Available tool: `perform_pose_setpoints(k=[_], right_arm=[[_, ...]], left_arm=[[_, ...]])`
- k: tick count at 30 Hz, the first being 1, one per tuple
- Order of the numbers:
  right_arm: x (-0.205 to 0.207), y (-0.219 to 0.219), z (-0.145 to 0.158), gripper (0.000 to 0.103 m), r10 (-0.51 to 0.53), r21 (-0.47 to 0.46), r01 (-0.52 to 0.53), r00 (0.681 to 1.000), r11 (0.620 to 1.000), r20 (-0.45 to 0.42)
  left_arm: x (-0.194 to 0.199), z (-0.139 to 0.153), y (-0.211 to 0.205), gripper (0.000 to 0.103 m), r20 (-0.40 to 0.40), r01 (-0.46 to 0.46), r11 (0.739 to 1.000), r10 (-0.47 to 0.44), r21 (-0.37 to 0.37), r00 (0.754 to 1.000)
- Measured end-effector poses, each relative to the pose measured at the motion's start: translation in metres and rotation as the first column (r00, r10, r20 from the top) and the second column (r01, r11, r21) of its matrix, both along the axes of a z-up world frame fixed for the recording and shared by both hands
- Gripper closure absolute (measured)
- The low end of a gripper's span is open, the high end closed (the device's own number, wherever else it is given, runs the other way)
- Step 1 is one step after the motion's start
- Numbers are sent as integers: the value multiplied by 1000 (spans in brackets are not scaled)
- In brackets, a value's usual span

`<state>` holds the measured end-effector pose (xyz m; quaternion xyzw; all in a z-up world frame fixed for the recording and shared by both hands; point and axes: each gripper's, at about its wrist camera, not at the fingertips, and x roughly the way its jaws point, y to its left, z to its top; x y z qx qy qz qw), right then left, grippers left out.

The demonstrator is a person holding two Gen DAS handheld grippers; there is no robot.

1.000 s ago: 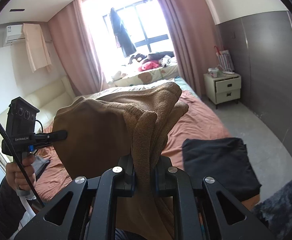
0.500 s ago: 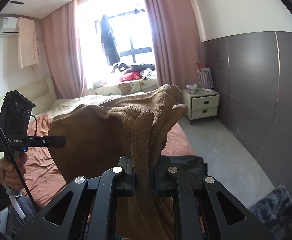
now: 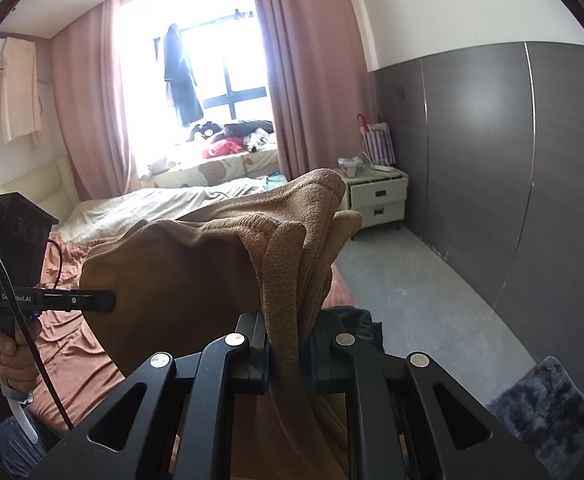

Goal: Fold small clothes
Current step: 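Lift the folded bundle with both tools and carry it toward the bed's end, then lower the bundle onto the bed beside the black garment with both tools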

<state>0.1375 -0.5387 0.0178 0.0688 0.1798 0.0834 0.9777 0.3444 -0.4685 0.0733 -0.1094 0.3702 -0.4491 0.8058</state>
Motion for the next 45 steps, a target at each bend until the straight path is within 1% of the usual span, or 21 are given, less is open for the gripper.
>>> perform_pose_setpoints(k=[4,9,14,19,22,26,31,35,37,38,39,40,41,43,45], right_arm=[[13,16,-4,93,-5,7,5,1000,1000,-19],[37,25,-12,93,-23,23,25,998,999,-65],[54,25,-16,93,-39,25,42,994,999,-97],[72,19,-16,93,-48,26,52,989,998,-142],[80,19,-21,93,-54,21,58,983,998,-178],[97,16,-25,93,-58,28,66,974,997,-220],[117,24,-29,93,-53,15,59,964,998,-261],[134,29,-36,93,-48,14,54,955,998,-294],[148,26,-44,92,-62,29,77,938,997,-340],[156,23,-48,90,-79,36,100,922,994,-380],[163,21,-51,88,-95,31,119,906,992,-412],[167,19,-52,86,-122,18,144,889,989,-441],[168,16,-49,85,-168,-10,184,875,983,-453],[162,11,-38,85,-222,-47,225,873,973,-434],[148,7,-21,85,-216,-34,221,892,975,-397]], left_arm=[[25,-17,-7,95,-27,18,1000,-17,22,1000],[60,-41,-11,96,-61,14,999,-11,43,998],[97,-63,-16,95,-75,1,997,5,81,997],[132,-85,-20,95,-94,-8,995,18,103,995],[152,-101,-23,95,-107,-8,993,21,121,994],[174,-124,-25,95,-83,-17,986,31,168,996],[198,-154,-20,95,-105,-25,983,44,184,993],[211,-178,-14,95,-120,-28,976,55,216,991],[220,-192,-13,94,-136,-25,969,59,245,989],[225,-200,-14,94,-150,-19,961,62,275,987],[230,-208,-14,94,-154,-28,948,80,318,985],[236,-215,-12,93,-152,-54,927,118,372,981],[240,-220,-9,93,-157,-62,917,134,395,978],[245,-223,0,93,-154,-77,915,149,396,977],[245,-218,8,93,-120,-98,910,158,404,980]])
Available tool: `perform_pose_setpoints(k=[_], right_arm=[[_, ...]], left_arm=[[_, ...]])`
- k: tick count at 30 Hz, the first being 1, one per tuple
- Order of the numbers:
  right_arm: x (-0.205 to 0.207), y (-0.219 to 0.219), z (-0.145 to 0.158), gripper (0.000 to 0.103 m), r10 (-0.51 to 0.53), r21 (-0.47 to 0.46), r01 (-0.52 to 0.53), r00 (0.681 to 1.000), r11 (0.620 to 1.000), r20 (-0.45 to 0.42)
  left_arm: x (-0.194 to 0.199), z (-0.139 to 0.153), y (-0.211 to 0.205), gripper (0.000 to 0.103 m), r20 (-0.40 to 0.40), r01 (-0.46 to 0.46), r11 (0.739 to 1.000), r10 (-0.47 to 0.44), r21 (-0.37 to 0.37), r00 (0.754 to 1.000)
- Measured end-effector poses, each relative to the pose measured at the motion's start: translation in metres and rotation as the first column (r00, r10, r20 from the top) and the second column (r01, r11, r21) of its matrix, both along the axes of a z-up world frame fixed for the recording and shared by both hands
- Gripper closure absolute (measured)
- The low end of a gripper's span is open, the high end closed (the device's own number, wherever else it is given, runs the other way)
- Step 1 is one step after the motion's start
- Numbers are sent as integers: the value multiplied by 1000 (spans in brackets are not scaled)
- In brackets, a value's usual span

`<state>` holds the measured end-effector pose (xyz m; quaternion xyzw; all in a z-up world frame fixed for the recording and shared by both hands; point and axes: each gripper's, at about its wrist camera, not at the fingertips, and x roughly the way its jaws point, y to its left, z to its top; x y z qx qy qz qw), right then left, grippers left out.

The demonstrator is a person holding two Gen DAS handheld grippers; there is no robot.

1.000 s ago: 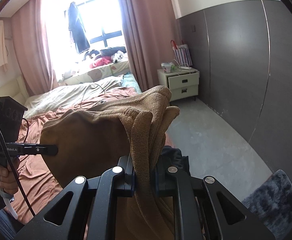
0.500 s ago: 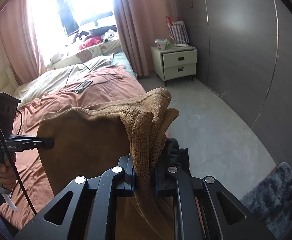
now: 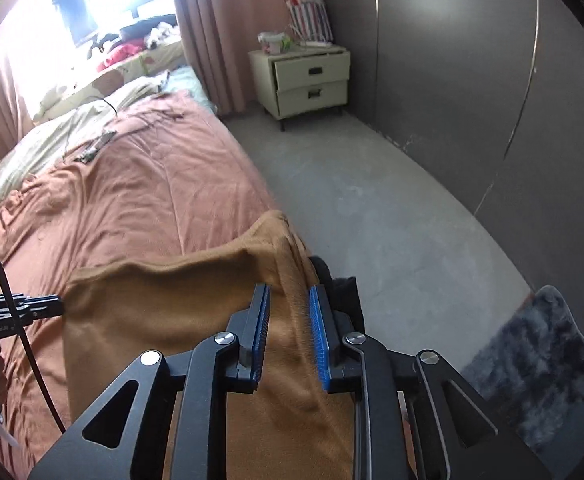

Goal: Fold small clothes
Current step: 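Lower the bundle onto the bed beside the black garment with both tools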

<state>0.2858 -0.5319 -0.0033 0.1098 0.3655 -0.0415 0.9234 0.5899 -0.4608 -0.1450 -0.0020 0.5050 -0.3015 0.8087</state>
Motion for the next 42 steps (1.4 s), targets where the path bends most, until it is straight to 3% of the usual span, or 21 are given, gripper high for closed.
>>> perform_pose_setpoints(k=[4,7,13,19,25,28,35,42], right_arm=[[-24,-1,29,85,43,-26,-42,998,999,51],[-26,1,35,85,106,-19,-106,994,994,15],[8,-15,24,86,75,-32,-78,993,996,-87],[34,-32,17,87,66,-12,-69,988,998,-143],[50,-48,-12,90,53,21,-50,977,999,-204],[53,-46,-10,90,51,17,-49,973,999,-225],[33,-39,33,90,91,-9,-94,984,996,-151],[-11,-36,38,90,114,5,-115,985,993,-130]], left_arm=[[-3,12,3,93,36,6,1000,-6,-9,999],[-6,18,-4,93,69,41,999,-40,-13,997],[5,4,-30,93,75,84,996,-86,30,993],[17,-11,-33,93,66,87,996,-87,-4,994],[24,-36,-34,94,43,106,994,-106,-2,993],[24,-38,-33,94,35,107,994,-106,-21,994],[21,-13,-26,93,82,113,992,-108,-50,991],[20,-12,-24,93,78,114,992,-110,-49,991]])
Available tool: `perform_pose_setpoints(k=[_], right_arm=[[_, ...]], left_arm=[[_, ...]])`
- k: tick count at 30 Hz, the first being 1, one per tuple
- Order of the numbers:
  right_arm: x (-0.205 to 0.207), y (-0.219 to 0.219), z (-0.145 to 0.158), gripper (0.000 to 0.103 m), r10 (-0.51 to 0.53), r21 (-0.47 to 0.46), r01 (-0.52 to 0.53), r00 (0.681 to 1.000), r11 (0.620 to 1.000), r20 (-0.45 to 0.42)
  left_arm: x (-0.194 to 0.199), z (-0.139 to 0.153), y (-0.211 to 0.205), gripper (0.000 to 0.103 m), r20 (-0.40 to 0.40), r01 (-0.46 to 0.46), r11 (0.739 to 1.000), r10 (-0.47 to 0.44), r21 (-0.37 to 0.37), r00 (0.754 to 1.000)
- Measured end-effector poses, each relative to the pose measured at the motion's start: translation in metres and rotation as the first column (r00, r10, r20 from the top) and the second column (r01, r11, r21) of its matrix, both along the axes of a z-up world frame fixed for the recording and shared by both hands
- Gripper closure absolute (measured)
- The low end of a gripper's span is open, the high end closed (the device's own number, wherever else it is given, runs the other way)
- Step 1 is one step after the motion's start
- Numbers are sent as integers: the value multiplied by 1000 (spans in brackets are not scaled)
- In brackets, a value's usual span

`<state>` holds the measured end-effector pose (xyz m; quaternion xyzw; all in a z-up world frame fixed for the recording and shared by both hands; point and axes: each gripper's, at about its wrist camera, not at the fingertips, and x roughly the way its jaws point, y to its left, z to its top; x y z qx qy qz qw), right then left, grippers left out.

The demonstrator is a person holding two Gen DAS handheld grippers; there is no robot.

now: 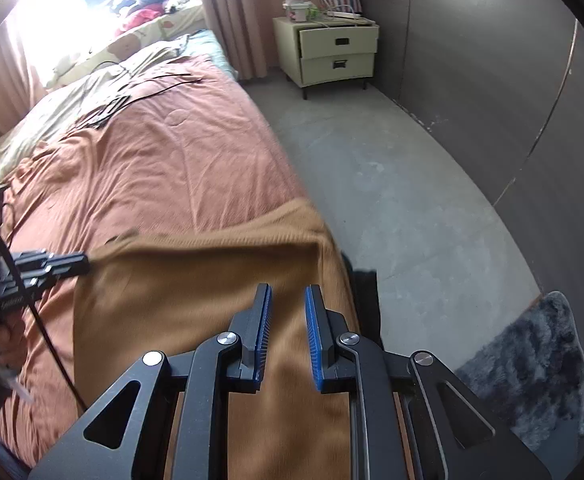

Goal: Fold small clothes
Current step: 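Lower the bundle onto the bed beside the black garment with both tools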

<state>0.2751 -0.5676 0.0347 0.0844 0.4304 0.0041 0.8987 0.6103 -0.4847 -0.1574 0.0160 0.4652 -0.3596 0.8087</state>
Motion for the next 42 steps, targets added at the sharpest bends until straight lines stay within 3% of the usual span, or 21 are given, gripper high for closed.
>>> perform_pose_setpoints(k=[6,11,17,21,25,29,35,39,42], right_arm=[[-44,4,-18,90,16,-26,-16,1000,1000,17],[-49,-16,-43,90,-118,-99,116,993,988,-14],[-86,-25,-46,90,-189,-58,189,982,980,11],[-125,-18,-39,87,-201,-72,205,978,976,51],[-157,-2,-41,87,-207,-46,212,974,976,97],[-183,12,-42,87,-186,-55,197,970,979,158],[-164,16,-66,87,-180,12,180,974,984,140],[-149,6,-79,87,-235,10,235,965,972,117],[-152,-3,-84,87,-265,40,262,958,964,110]], left_arm=[[-14,3,-7,93,8,33,999,-33,18,999],[-23,1,-17,93,20,51,998,-52,45,998],[-43,1,-22,93,22,46,996,-48,77,999],[-59,3,-26,86,19,57,995,-59,83,998],[-75,5,-29,68,28,50,995,-53,88,998],[-91,5,-35,61,39,56,994,-60,93,997],[-109,-4,-52,60,40,54,991,-59,121,997],[-112,-13,-57,60,11,9,995,-10,101,1000],[-118,-16,-59,60,29,-7,992,3,125,1000]])
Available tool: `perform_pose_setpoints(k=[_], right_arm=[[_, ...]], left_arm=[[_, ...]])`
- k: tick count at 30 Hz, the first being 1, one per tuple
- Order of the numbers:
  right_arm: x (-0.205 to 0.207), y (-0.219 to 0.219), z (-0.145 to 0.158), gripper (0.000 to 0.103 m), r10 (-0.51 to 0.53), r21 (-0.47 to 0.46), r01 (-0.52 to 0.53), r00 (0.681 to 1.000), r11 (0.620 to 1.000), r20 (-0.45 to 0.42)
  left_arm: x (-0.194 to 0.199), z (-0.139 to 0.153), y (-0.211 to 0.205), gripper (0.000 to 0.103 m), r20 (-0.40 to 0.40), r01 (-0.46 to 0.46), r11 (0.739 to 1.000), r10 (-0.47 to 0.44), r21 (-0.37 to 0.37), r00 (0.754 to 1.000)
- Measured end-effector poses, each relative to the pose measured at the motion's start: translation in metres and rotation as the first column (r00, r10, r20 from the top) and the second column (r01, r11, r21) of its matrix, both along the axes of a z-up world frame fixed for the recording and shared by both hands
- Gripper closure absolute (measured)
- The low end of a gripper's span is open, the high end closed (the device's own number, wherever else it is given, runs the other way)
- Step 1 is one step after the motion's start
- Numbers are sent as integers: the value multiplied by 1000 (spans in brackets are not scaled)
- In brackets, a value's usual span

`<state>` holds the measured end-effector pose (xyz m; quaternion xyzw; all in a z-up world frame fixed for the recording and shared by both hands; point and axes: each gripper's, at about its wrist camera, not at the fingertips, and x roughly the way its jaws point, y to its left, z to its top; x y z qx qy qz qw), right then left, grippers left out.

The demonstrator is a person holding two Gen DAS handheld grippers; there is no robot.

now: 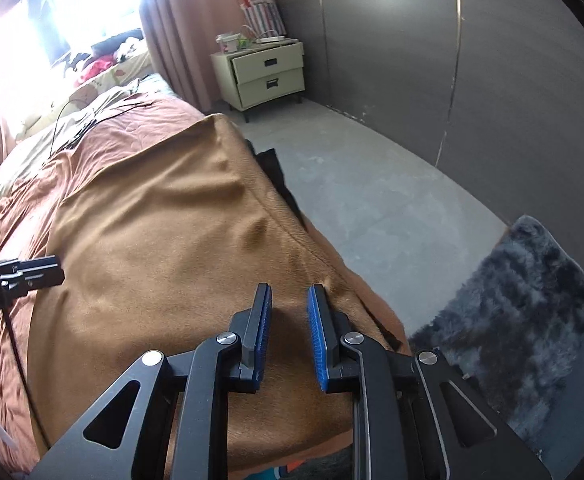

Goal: Fold small clothes
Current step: 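Lower the bundle onto the bed beside the black garment with both tools, then open both tools and release the folded bundle on the bed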

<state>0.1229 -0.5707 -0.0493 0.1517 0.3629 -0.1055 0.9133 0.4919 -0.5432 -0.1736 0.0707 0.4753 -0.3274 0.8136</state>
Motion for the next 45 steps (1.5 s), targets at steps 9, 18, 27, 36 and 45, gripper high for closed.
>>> perform_pose_setpoints(k=[9,18,27,36,45], right_arm=[[-31,9,0,87,-37,8,38,998,999,-50],[-97,36,28,47,-25,-29,25,1000,999,-1],[-154,66,44,0,-62,-43,64,997,997,47],[-206,93,41,0,-74,-12,75,994,997,80],[-265,116,71,0,-78,-3,80,988,997,136]], left_arm=[[-22,6,8,59,0,-14,1000,14,16,1000],[-62,33,25,36,39,-35,999,36,-11,999],[-112,68,43,1,125,-53,999,54,-10,991],[-154,106,78,1,168,-73,997,78,-39,983],[-200,142,139,1,193,-135,981,161,-140,968]])
